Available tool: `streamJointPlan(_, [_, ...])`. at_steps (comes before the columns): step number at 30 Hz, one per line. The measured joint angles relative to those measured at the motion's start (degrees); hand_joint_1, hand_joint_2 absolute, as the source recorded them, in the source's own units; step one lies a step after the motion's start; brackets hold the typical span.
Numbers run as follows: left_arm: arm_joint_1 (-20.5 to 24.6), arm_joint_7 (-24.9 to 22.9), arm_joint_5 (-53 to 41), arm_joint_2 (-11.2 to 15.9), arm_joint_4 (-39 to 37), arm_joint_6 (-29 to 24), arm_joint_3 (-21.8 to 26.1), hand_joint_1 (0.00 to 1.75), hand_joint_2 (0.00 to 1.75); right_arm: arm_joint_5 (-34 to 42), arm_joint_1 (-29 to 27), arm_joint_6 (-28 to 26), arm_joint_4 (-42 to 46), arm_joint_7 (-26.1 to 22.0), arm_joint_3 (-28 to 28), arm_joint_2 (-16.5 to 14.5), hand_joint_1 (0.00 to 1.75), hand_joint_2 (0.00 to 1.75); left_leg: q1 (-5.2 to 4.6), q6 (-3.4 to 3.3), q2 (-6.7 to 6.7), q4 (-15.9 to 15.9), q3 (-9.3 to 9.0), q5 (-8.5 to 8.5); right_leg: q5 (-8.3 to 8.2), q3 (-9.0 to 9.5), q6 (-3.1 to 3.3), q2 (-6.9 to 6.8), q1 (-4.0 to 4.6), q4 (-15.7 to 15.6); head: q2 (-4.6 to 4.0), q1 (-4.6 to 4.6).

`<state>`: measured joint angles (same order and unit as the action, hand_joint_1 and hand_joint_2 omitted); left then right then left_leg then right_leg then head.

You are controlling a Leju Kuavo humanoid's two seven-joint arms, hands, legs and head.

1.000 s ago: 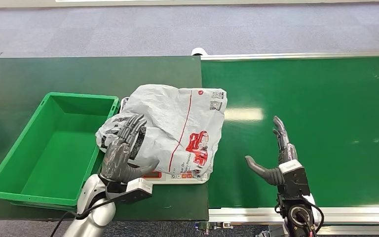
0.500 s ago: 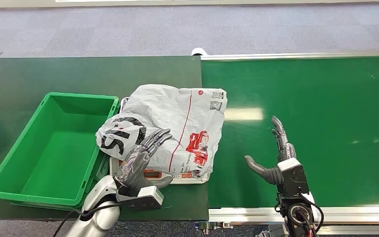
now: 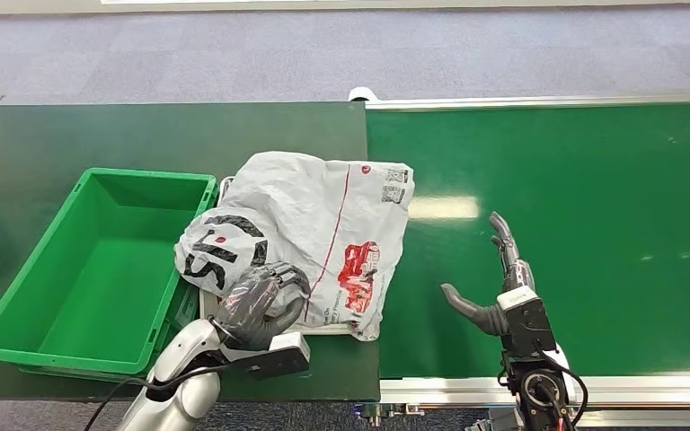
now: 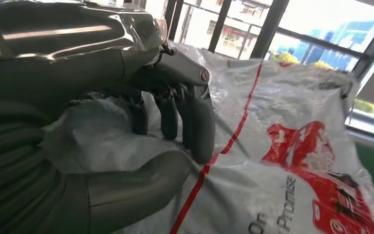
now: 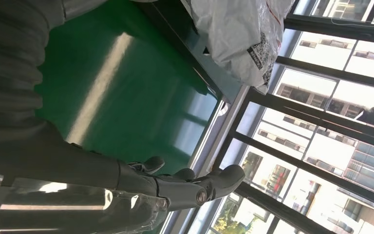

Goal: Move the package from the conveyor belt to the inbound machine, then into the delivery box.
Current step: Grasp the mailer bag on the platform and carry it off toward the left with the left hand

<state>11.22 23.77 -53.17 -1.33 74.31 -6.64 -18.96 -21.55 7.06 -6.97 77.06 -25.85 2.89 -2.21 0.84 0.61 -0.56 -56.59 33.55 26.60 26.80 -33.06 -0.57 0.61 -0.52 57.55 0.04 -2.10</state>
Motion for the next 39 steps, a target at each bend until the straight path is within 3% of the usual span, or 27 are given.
streamJointPlan(4, [0.66, -1.50, -1.69, 0.00, -2.86, 1.84, -0.50, 1.75, 1.75, -0.49, 0.00, 0.15, -0.06, 0.13, -0.02, -0.29, 0.00, 1.75, 0.00, 0.00, 0.00, 0.00, 0.00, 0.00, 0.00, 0.00, 0.00, 0.00, 0.00, 0.00, 0.00, 0.00])
streamJointPlan(10, [1.11, 0.07, -0.99, 0.00, -4.98, 0.93, -0.87, 1.75, 1.75, -0.90, -0.01, 0.28, -0.16, 0.22, -0.19, -0.48, 0.00, 1.75, 0.00, 0.00, 0.00, 0.00, 0.00, 0.00, 0.00, 0.00, 0.00, 0.00, 0.00, 0.00, 0.00, 0.01])
streamJointPlan(16, [0.95, 5.62, 3.14, -0.19, -3.48, -8.61, -0.13, 1.75, 1.75, -1.03, -0.09, 0.39, -0.16, 0.38, -0.51, -0.74, 0.00, 1.75, 0.00, 0.00, 0.00, 0.00, 0.00, 0.00, 0.00, 0.00, 0.00, 0.00, 0.00, 0.00, 0.00, 0.00])
streamJointPlan(17, [0.84, 7.11, 4.64, -0.32, -2.62, -10.94, 0.29, 1.58, 1.75, -1.03, -0.10, 0.42, -0.16, 0.39, -0.51, -0.78, 0.00, 1.75, 0.00, 0.00, 0.00, 0.00, 0.00, 0.00, 0.00, 0.00, 0.00, 0.00, 0.00, 0.00, 0.00, 0.00])
streamJointPlan(20, [0.40, 10.92, 9.60, -0.77, 0.83, -16.51, 1.81, 0.27, 1.75, -1.02, -0.13, 0.47, -0.16, 0.41, -0.52, -0.82, 0.00, 1.75, 0.00, 0.00, 0.00, 0.00, 0.00, 0.00, 0.00, 0.00, 0.00, 0.00, 0.00, 0.00, -0.01, 0.01])
streamJointPlan(21, [0.17, 11.84, 11.35, -0.91, 2.03, -17.58, 2.31, 0.00, 1.75, -0.98, -0.14, 0.48, -0.16, 0.42, -0.52, -0.83, 0.00, 1.75, 0.00, 0.00, 0.00, 0.00, 0.01, 0.00, 0.00, 0.00, 0.00, 0.00, 0.00, 0.00, -0.01, 0.01])
streamJointPlan(25, [-0.81, 14.87, 18.69, -1.63, 6.20, -19.07, 3.98, 0.00, 1.75, -0.61, -0.16, 0.44, -0.16, 0.47, -0.52, -0.85, 0.00, 1.75, 0.00, 0.00, -0.01, 0.00, 0.02, 0.00, 0.00, -0.01, 0.00, 0.00, 0.00, 0.00, 0.00, 0.01])
streamJointPlan(29, [-1.52, 15.92, 20.68, -1.70, 8.36, -16.31, 4.41, 0.00, 1.75, -0.16, -0.15, 0.33, -0.29, 0.42, -0.52, -0.81, 0.00, 1.75, 0.00, 0.00, -0.02, 0.00, 0.02, 0.00, 0.00, 0.00, 0.00, 0.00, 0.00, 0.00, -0.01, 0.00])
streamJointPlan(39, [-1.72, 5.93, -1.14, 1.24, 4.90, -0.57, -0.75, 0.00, 1.75, 0.14, 0.37, 0.64, -1.42, -0.15, -0.52, -0.54, 0.00, 1.75, 0.00, 0.00, 0.01, 0.00, 0.01, 0.00, 0.00, -0.02, 0.00, 0.00, 0.00, 0.00, 0.00, 0.00])
